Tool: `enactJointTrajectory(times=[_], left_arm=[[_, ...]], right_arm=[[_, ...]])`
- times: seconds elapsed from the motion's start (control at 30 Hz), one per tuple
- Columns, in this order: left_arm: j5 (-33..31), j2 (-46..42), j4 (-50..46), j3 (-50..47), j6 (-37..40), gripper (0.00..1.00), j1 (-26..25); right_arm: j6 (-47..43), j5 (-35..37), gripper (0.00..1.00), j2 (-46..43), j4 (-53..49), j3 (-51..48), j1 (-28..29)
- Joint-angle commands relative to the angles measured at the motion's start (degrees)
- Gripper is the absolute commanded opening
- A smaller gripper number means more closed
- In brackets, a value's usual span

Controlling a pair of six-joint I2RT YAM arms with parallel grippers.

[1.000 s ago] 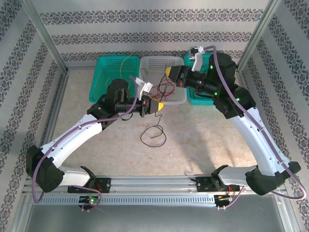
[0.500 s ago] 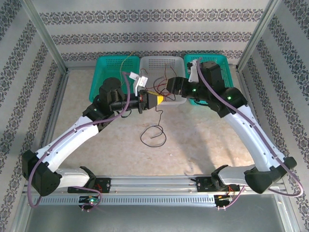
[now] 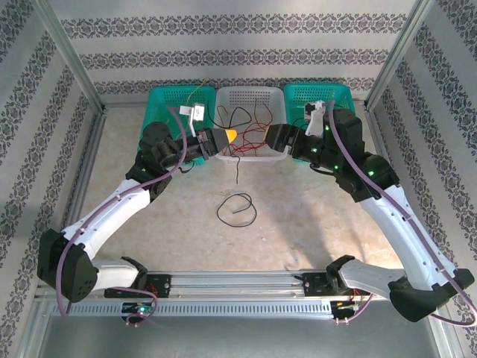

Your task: Untangle the cables

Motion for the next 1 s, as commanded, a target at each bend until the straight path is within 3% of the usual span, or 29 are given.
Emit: enactJointTrajectory(times=[0.0, 0.33, 0.53, 0.63, 0.77, 0.97], left_arm=[[2.8, 0.6, 8.3, 1.0, -4.4, 0.0, 0.1], [5.0, 1.0, 9.5, 1.7, -6.2, 0.0, 0.1], [5.0, -0.1, 5.2, 2.7, -3.1, 0.0, 0.1], [4.0, -1.0, 2.3, 3.2, -1.0, 0.0, 0.4], [4.1, -1.2, 1.9, 3.6, -0.6, 0.0, 1.2], [4.1, -1.1, -0.3, 4.9, 0.6, 0.0, 1.8]], right_arm=[[4.3, -4.9, 0.81, 0.7, 9.0, -1.6, -0.1], [7.5, -5.5, 0.66, 12.3, 13.6, 6.3, 0.7], [5.1, -4.4, 0.31, 15.6, 10.4, 8.2, 1.3], [2.3, -3.0, 0.19, 14.6, 7.0, 6.7, 1.3], [-3.4, 1.7, 0.04, 12.0, -0.2, 4.2, 1.0], [-13.4, 17.3, 0.0, 10.1, -13.8, 4.1, 1.0]])
